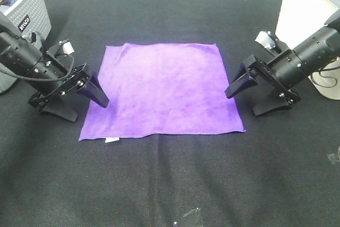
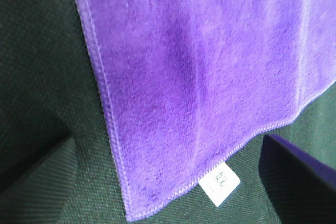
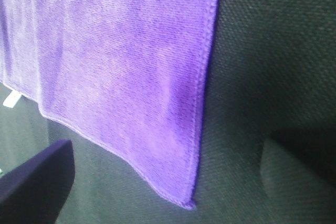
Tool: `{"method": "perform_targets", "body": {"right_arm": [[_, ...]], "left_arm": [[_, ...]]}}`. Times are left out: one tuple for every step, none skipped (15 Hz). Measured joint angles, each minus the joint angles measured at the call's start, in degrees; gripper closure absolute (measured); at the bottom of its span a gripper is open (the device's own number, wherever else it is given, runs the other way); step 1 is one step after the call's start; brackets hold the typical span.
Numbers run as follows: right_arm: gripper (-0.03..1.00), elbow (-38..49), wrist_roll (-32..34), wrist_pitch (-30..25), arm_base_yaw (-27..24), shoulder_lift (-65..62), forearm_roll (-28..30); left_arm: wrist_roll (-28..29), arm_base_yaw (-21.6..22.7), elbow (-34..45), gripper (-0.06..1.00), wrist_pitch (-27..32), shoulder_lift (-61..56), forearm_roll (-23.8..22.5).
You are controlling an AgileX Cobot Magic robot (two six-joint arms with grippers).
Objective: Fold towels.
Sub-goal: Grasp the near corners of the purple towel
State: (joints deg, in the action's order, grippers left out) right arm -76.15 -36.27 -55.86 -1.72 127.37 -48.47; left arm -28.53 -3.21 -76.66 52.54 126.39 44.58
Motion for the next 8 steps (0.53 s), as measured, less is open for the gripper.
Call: {"method": "perform_targets", "body": {"right_arm": [[0.05,0.0,0.1,-0.2,0.0,0.1,-0.5],[0.07,-0.1,0.4,-0.2,0.2,0.5,-0.7],[0.09,-0.2,0.9,-0.3,0.6,0.7,-0.9],[0.14,-0.3,1.4,0.0,1.7,1.1,-0.9],[0.19,-0.5,1.5,0.1,3.2,1.7,-1.0],[0.28,-1.0,1.5,0.0,5.4,2.4,-1.2],[0.36,-1.8,1.5,-0.5,7.5,3.2,-1.2],[0.36,-1.8,1.5,-0.5,7.5,3.2,-1.2]], "left_arm": [[0.2,-0.3,0.0,0.06,0.1,-0.1,-0.5],[0.3,-1.0,-0.1,0.06,-0.1,-0.3,-1.4],[0.6,-2.0,-0.1,0.06,-0.4,-0.3,-2.9],[1.1,-3.4,-0.3,0.07,-0.7,-0.3,-4.3],[2.1,-5.0,-0.9,0.10,-0.6,0.3,-4.9],[3.5,-6.6,-1.8,0.13,-0.2,1.0,-4.9],[4.5,-8.1,-2.9,0.18,0.1,1.8,-4.9],[4.5,-8.1,-2.9,0.18,0.1,1.8,-4.9]]}}
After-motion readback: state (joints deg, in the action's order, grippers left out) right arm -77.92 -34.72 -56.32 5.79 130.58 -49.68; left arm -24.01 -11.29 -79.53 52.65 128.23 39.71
